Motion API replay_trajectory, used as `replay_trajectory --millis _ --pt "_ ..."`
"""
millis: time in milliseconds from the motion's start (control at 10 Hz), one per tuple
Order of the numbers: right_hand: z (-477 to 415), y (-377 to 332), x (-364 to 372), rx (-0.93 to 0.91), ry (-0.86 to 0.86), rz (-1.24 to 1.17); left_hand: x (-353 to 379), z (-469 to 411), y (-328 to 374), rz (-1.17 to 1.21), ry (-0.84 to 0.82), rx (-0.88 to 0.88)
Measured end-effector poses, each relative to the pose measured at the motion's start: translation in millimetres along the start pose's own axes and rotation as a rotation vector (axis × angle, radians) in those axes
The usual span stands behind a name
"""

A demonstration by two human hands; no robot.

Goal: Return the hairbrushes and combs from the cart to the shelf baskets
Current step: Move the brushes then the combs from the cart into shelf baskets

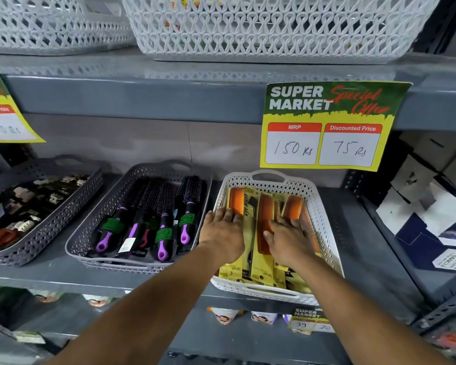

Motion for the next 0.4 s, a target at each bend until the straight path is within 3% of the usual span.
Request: replay_trajectory --millis 300,400 --pt "22.8 -14.8 -31.7 0.004 0.127 0.036 -10.2 19.1 -0.9 0.114 0.052 0.055" --pt "45.4 -34.7 -51.8 -0.037 0.315 0.018 -39.2 47.4 11.3 0.178 0.201 0.121"
Point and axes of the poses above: each hand's wrist, its own z-axis away from the middle knuckle, its own x-axis out of the palm, y = z × x, the point moved 4 cm from there along -z, towards the middle knuckle, and after that the axes turned 4 degrees about z, right-handed, at the moved point
